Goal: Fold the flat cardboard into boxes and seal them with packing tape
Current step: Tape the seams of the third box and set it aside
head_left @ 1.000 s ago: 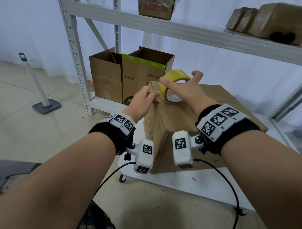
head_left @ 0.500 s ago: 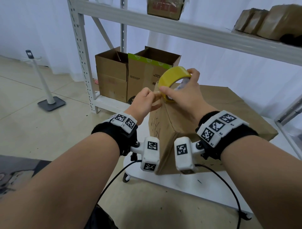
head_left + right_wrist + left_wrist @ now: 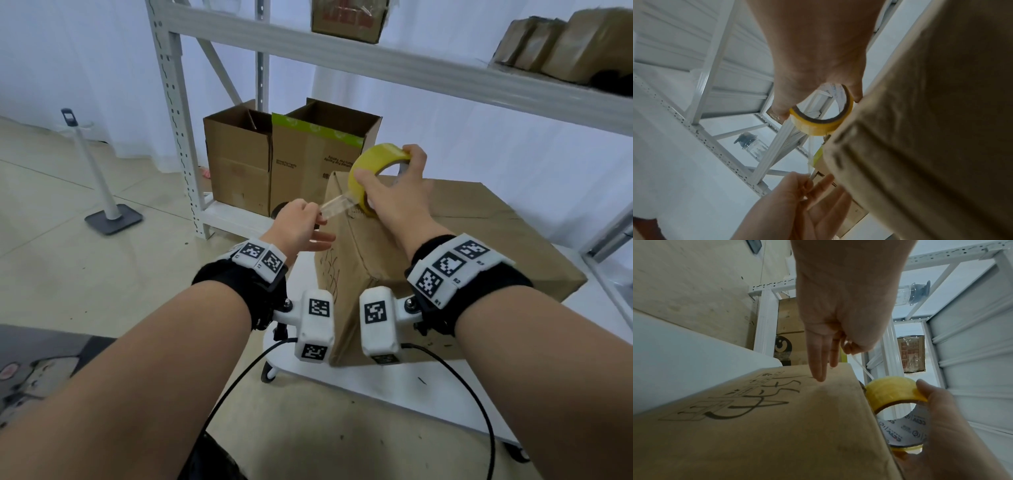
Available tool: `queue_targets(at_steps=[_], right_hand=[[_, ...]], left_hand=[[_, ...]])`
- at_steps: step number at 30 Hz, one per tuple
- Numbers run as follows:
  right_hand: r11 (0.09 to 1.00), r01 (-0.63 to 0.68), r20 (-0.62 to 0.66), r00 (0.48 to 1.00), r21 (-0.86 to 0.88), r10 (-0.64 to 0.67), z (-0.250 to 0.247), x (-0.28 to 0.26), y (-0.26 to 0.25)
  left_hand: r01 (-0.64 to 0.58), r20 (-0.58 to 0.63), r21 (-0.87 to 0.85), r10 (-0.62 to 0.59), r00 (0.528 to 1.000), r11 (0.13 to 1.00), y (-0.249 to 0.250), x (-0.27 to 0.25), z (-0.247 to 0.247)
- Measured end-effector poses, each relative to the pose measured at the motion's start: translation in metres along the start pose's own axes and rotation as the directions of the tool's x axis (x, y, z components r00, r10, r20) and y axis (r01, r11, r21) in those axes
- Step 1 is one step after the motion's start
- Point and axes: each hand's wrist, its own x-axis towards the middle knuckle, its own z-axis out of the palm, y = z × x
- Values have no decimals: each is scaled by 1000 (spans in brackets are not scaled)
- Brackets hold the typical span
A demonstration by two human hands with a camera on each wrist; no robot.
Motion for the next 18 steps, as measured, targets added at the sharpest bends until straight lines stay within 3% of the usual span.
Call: queue_targets(at_steps=[5, 12, 18], right_hand=[[999, 16, 43, 999, -39, -15, -4, 2, -4], [981, 87, -17, 996, -174, -92, -5, 3, 3], [964, 103, 16, 995, -245, -103, -2, 4, 2]], left_hand=[[-8, -26, 48, 9, 1000, 999, -2, -2, -1], [7, -89, 146, 6, 996, 989, -4, -3, -15], [97, -108, 326, -65, 992, 940, -12, 3, -8]])
